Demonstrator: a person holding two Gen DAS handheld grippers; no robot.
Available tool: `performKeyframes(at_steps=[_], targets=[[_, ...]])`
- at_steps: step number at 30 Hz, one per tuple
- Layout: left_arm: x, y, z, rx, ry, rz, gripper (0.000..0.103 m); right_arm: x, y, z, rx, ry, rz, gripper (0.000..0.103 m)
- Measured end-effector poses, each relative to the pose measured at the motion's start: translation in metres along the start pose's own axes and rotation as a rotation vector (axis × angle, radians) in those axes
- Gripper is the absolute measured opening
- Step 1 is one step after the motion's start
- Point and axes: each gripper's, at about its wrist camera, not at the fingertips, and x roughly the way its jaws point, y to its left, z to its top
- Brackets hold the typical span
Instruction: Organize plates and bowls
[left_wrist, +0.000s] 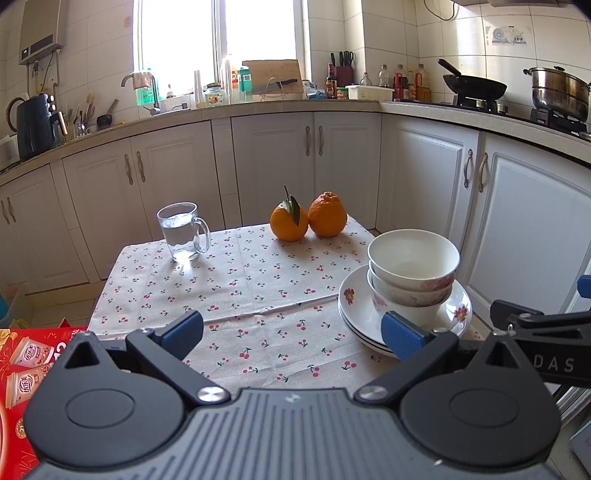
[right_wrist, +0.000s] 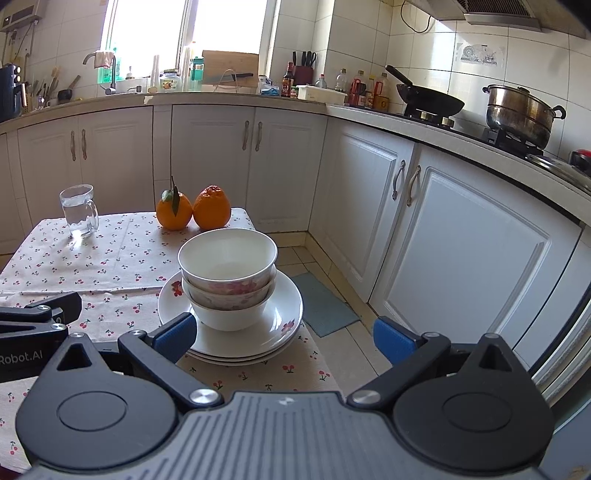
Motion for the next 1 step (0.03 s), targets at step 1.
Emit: performKeyframes(at_steps=[1], targets=[[0.0001,0.0,0.0,0.0,0.0,0.0,0.102,-0.0001,-0.0001,-0.0001,0.001,0.0,-0.001,0.103]])
